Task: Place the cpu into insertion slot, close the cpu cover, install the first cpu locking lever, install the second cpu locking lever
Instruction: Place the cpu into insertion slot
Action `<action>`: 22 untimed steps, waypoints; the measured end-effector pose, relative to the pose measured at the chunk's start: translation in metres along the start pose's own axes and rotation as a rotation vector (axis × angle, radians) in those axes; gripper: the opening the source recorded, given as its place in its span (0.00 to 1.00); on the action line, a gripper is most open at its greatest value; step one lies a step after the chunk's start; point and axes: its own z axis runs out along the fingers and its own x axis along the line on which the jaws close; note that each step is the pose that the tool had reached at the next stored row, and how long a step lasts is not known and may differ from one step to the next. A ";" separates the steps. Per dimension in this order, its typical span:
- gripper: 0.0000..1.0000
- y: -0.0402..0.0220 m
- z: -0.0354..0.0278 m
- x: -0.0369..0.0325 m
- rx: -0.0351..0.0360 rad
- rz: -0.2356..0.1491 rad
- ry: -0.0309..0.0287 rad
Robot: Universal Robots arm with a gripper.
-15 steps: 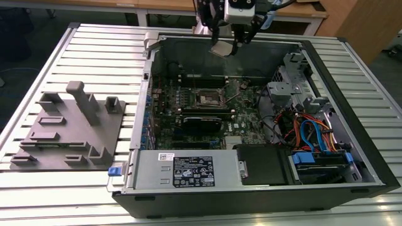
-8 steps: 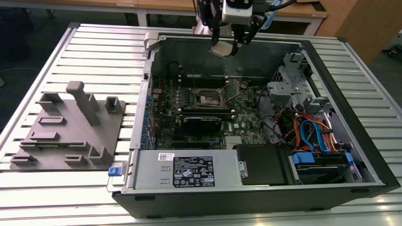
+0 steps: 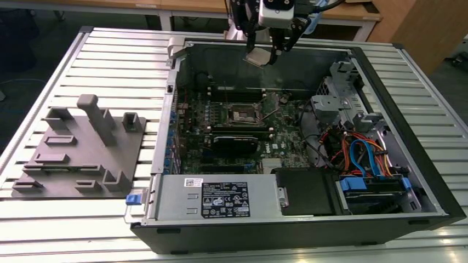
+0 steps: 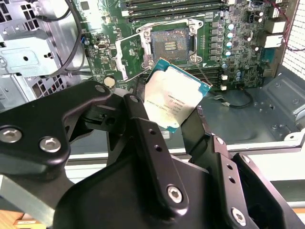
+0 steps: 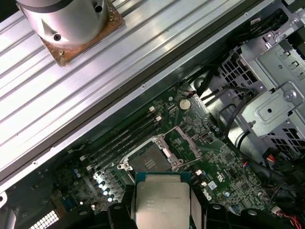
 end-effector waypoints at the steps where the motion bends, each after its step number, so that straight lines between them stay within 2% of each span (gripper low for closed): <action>1: 0.54 0.0000 0.0000 0.0000 0.0001 0.000 0.0000; 5: 0.54 0.0000 0.0000 0.0000 -0.0002 0.017 -0.0015; 12: 0.54 0.0000 0.0005 0.0000 -0.0022 0.122 -0.0108; 22: 0.54 0.0000 0.0005 0.0000 -0.0022 0.125 -0.0111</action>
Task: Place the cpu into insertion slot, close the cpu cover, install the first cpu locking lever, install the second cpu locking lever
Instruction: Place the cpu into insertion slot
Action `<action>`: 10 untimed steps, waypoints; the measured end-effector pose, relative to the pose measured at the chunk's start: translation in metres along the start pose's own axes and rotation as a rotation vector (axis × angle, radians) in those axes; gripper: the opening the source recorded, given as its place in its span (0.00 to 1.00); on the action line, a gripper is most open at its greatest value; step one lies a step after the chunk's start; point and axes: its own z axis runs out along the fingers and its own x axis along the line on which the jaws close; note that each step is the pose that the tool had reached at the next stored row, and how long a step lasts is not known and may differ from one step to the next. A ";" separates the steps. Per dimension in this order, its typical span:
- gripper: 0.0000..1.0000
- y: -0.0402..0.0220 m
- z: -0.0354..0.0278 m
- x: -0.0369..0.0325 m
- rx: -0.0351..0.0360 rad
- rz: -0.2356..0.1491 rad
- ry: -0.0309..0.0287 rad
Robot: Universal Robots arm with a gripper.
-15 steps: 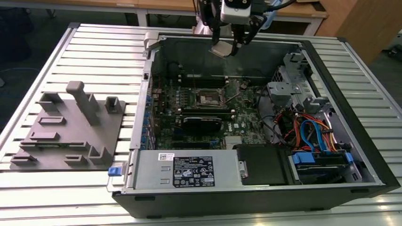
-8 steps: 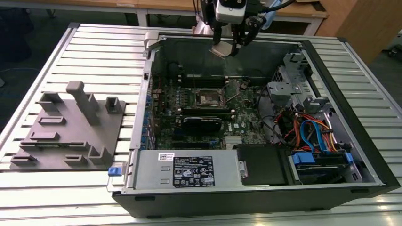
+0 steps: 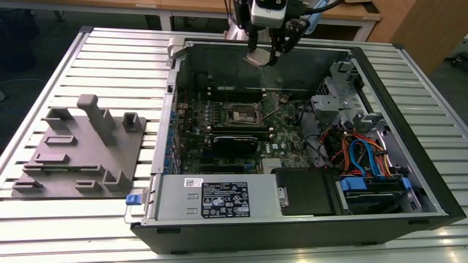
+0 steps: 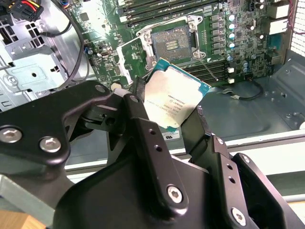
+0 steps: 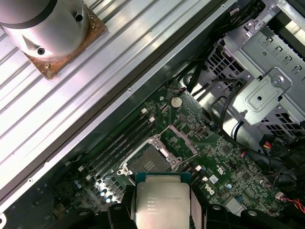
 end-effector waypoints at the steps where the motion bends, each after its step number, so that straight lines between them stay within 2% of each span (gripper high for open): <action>1: 0.54 0.0000 0.0000 0.0000 0.0000 0.000 0.0000; 6: 0.54 0.0000 0.0000 0.0000 0.0002 0.008 -0.0012; 10: 0.54 0.0000 0.0005 0.0000 -0.0005 0.061 -0.0060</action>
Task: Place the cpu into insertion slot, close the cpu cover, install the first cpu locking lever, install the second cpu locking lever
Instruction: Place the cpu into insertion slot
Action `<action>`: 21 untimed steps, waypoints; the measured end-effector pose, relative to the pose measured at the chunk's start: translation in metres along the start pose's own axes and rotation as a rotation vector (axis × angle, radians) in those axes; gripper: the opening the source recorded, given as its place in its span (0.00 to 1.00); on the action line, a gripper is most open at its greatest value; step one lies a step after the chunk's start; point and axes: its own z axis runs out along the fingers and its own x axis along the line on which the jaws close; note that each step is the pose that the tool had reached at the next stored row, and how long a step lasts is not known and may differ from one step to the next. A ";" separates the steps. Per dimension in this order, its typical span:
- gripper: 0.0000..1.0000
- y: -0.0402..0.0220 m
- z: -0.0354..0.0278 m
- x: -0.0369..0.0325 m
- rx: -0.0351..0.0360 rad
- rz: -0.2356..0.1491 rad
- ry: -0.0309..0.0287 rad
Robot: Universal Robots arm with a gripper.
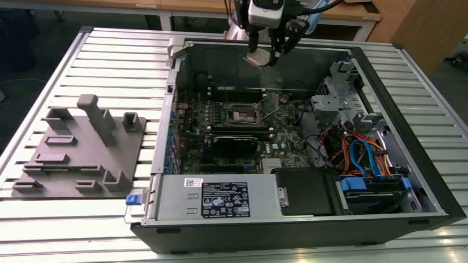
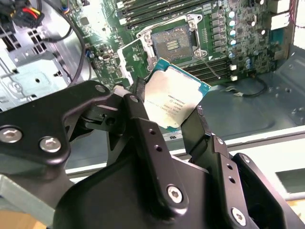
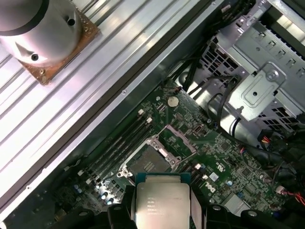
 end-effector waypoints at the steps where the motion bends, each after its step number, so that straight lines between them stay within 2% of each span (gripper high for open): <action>1: 0.54 0.0000 0.0002 0.0000 -0.0002 0.018 -0.0016; 6: 0.54 -0.0001 0.0010 -0.0001 -0.0015 0.105 -0.0095; 21: 0.54 -0.0001 0.0011 0.0000 -0.0017 0.111 -0.0100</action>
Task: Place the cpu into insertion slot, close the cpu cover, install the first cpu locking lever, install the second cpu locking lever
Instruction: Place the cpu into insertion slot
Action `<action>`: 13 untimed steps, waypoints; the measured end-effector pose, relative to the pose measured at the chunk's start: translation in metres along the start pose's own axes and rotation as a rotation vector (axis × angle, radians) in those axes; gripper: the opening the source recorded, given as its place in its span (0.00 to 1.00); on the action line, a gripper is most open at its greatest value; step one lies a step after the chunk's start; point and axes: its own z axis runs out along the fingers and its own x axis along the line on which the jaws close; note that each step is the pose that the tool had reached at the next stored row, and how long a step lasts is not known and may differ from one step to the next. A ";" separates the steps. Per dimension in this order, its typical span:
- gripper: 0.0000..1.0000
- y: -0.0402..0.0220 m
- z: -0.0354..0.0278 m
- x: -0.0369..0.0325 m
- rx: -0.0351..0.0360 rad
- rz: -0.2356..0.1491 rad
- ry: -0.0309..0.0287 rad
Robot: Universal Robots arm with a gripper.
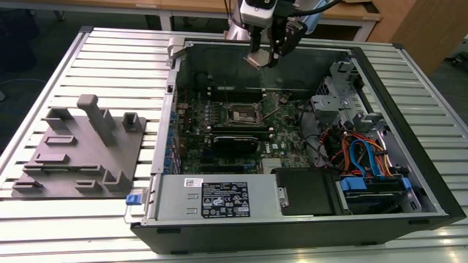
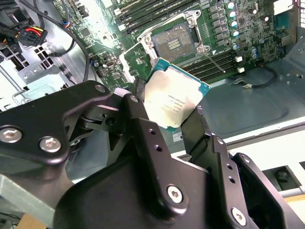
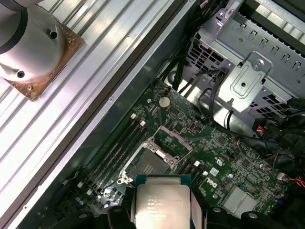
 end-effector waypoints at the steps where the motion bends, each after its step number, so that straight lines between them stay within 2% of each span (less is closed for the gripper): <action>1: 0.54 0.0000 0.0000 0.0000 -0.0001 0.001 -0.0001; 3: 0.54 0.0000 0.0000 0.0000 -0.0003 0.014 -0.0013; 7: 0.54 0.0000 0.0004 0.0000 -0.0013 0.070 -0.0061; 9: 0.54 -0.0001 0.0006 0.0000 -0.0010 0.075 -0.0064; 11: 0.54 0.0000 0.0010 0.0000 0.0018 0.078 -0.0046; 13: 0.54 -0.0001 0.0016 0.0000 0.0101 0.082 0.0004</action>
